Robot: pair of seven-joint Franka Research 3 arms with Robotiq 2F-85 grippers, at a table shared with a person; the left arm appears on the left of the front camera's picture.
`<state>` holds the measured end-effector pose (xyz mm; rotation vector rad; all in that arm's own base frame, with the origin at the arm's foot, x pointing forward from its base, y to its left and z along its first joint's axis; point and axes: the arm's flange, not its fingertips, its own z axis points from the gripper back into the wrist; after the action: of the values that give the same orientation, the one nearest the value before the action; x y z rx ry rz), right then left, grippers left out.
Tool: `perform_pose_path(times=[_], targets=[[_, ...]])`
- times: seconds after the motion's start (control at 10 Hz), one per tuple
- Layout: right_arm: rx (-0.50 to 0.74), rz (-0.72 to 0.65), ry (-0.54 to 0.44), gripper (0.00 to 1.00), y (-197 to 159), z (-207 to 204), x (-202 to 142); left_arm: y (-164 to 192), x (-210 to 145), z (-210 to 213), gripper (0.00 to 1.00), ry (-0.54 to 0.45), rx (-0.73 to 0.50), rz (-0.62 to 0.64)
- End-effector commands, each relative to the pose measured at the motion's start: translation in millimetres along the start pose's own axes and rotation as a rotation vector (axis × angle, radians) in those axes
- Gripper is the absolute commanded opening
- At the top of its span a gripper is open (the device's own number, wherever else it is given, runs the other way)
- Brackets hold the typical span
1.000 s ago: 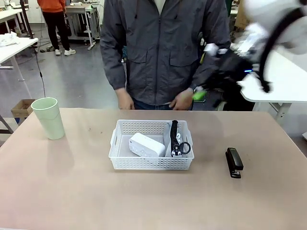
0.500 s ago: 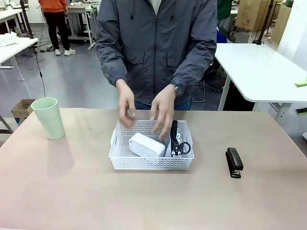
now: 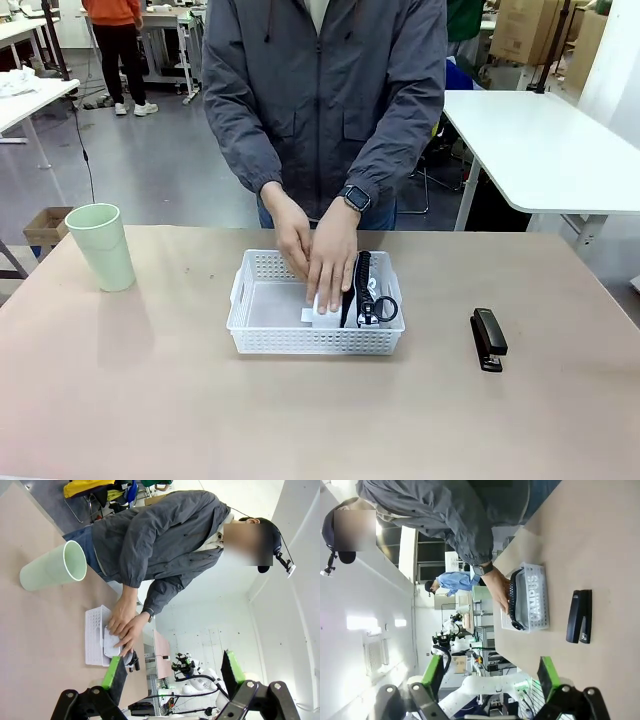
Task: Efficiently arrange items inside the basket to fit them all.
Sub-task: Pick up the Digital clock and place it inside the Organizing basket, then pick up the Stapler and place it inside the Organizing basket.
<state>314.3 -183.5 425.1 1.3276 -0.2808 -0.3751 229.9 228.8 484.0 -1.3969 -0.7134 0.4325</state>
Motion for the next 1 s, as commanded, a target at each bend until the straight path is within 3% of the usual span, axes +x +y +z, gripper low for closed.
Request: perform_pose_path(times=[0.0,0.9], targets=[[0.001,0.033,0.008,1.0,15.1,1.6,-2.0,-1.5,0.3,0.5,1.0,-0.004,-0.022,-0.015],[0.001,0.033,0.008,1.0,15.1,1.6,-2.0,-1.5,0.3,0.5,1.0,-0.004,-0.022,-0.015]])
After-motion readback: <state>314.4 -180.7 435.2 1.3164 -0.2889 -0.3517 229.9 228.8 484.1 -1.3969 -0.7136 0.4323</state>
